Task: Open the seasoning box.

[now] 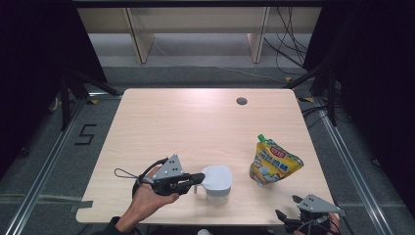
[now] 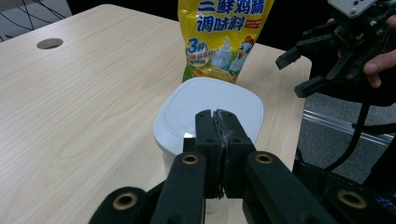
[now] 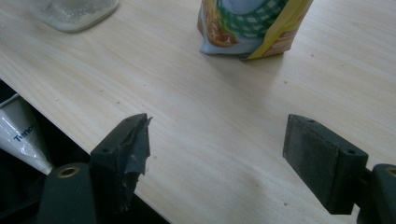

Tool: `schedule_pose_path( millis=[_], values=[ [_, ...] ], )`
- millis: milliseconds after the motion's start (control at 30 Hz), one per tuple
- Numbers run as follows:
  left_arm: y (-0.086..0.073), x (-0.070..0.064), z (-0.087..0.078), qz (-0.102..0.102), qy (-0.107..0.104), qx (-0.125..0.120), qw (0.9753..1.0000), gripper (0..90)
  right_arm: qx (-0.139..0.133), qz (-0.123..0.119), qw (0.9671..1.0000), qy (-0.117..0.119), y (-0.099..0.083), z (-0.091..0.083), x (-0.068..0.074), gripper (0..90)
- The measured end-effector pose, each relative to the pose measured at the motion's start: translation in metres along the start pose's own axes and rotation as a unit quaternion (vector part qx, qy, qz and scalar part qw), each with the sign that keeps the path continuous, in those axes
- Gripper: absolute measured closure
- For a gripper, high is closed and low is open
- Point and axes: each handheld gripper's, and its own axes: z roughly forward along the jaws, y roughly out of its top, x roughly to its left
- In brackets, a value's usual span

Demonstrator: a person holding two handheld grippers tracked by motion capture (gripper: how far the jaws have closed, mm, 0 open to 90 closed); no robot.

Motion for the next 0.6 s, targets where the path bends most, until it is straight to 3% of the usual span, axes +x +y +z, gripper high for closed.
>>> schedule_pose_path(
  millis=[300, 333, 567, 600],
  values=[
    [-0.0023, 0.0086, 0.0072, -0.003, 0.012, 0.012, 0.9999, 87.0, 0.005, 0.017, 0.9998, 0.009, 0.0015, -0.0009, 0.0049, 22.3],
    [-0.0038, 0.0097, 0.009, 0.002, 0.012, 0.015, 0.9998, 87.0, 0.001, 0.006, 1.0, 0.008, 0.0018, -0.0009, 0.0033, 22.2],
    [-0.0065, 0.0084, 0.0121, -0.007, 0.015, 0.016, 0.9997, 86.7, 0.0, 0.012, 0.9998, 0.014, 0.0023, -0.001, 0.0045, 23.1],
    [-0.0066, 0.0085, 0.012, -0.006, 0.014, 0.016, 0.9998, 86.8, -0.005, -0.001, 1.0, 0.004, 0.0024, -0.0011, 0.0031, 23.5]
  ],
)
